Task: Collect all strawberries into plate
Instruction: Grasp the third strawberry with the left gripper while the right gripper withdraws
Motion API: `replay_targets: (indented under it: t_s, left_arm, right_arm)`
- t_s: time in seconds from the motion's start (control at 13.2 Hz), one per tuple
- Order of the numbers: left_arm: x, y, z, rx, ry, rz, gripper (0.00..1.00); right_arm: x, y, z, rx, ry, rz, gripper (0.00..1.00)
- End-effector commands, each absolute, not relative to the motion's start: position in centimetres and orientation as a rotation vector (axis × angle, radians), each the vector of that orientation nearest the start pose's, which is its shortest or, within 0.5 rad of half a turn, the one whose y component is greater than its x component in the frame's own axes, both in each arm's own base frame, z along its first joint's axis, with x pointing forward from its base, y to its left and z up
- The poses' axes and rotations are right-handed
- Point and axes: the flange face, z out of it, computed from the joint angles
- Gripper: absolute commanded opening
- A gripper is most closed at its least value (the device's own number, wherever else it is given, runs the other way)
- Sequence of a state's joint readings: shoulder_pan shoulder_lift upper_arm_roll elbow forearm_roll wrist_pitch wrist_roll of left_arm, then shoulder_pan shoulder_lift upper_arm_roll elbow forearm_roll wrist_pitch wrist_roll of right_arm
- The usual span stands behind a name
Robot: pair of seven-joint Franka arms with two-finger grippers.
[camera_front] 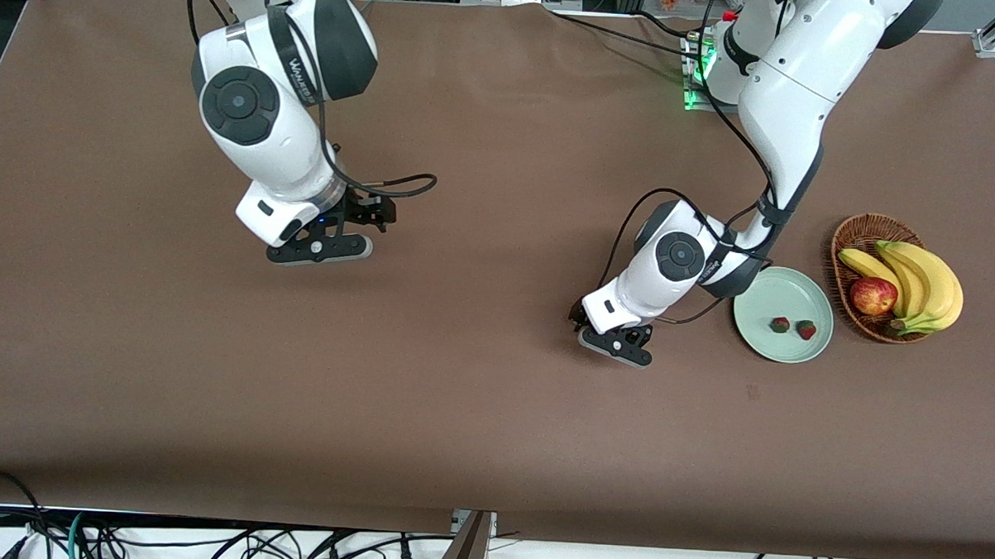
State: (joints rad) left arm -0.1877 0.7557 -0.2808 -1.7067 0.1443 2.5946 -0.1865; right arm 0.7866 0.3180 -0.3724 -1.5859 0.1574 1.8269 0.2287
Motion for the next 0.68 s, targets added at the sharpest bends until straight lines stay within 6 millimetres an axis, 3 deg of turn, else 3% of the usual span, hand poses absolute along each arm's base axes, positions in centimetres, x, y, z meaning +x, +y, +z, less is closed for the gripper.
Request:
replay_targets:
  t_s: [0.0,0.08,0.15,0.3,0.61]
  left_arm:
    - [62.6,-29.8,18.1,-3.221,0.514,-0.235,0.82]
    - [62.6,-29.8,18.0,-3.222,0.511,-0.233,0.73]
    - [62.6,-29.7,17.9,-3.220,0.511,-0.231,0.56]
    - [62.7,-29.5,17.8,-3.219,0.506,-0.231,0.38]
    - [62.9,-29.3,17.9,-3.217,0.498,-0.243,0.10]
  right_arm:
    - [58.4,26.2,46.2,-3.107,-0.313,0.082,0.99]
    - [58.9,24.9,46.2,-3.105,-0.362,0.080,0.99]
    - [59.6,23.2,46.1,-3.103,-0.405,0.081,0.99]
    - [60.6,20.6,46.0,-3.093,-0.421,0.082,0.99]
    - [60.8,19.7,45.6,-3.104,-0.405,0.092,0.99]
